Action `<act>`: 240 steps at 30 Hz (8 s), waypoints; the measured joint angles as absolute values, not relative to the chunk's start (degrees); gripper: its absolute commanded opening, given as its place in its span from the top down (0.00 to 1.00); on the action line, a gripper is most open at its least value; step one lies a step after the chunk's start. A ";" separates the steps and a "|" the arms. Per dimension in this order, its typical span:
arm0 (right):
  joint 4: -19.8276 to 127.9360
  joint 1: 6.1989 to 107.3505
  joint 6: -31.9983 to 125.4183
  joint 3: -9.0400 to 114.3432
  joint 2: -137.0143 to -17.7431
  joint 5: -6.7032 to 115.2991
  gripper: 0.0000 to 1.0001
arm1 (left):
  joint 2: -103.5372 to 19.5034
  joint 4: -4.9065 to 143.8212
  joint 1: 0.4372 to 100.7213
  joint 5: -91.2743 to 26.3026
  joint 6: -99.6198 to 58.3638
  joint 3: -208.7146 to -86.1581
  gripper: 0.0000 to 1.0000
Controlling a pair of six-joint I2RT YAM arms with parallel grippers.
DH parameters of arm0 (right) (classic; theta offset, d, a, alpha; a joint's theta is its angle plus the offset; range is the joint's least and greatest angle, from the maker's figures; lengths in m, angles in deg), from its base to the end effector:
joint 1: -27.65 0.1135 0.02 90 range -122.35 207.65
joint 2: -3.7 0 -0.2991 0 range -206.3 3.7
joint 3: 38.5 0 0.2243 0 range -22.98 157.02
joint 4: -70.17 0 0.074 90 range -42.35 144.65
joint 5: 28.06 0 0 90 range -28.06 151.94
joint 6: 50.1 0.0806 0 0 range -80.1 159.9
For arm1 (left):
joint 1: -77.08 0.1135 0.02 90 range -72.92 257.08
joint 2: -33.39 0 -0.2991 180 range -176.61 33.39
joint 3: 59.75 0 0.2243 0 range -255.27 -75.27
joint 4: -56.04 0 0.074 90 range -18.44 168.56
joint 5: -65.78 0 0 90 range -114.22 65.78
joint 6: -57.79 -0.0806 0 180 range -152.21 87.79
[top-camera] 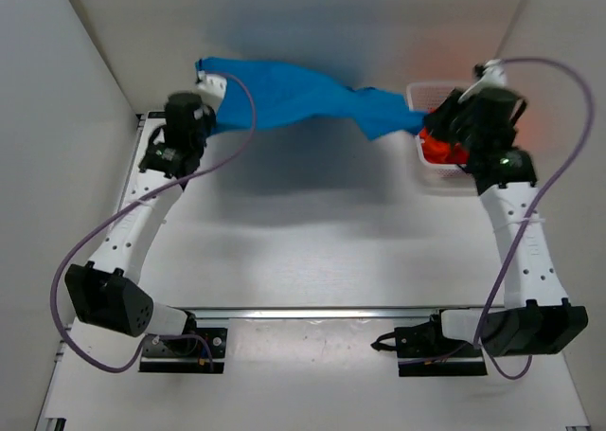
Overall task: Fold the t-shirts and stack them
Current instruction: Flatten out the tshirt, then fold the flattened tshirt in 1/3 of the way
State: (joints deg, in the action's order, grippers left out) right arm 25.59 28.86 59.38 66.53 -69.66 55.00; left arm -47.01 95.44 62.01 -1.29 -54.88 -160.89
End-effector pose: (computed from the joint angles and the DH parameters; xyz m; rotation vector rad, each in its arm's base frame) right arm 0.2751 0.0156 0.4834 0.2007 1.7983 0.3664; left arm 0.3175 -0.0530 0.4404 0.3485 1.8645 0.4691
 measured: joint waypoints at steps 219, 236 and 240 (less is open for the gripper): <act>12.35 67.26 46.55 41.29 -89.64 72.03 0.51 | -47.08 124.82 70.58 -13.88 -41.18 -124.39 0.01; 16.08 67.59 44.15 37.31 -93.81 74.69 0.54 | -47.08 123.37 70.53 -13.92 -41.20 -123.58 0.01; 16.56 67.64 44.15 37.35 -94.51 75.72 0.60 | -47.08 123.35 70.53 -13.94 -41.20 -123.58 0.01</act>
State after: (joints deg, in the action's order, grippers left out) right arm 16.56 67.64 44.15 37.35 -94.51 75.72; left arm -47.08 123.35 70.53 -13.94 -41.20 -123.58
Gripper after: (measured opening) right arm 0.421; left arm 0.981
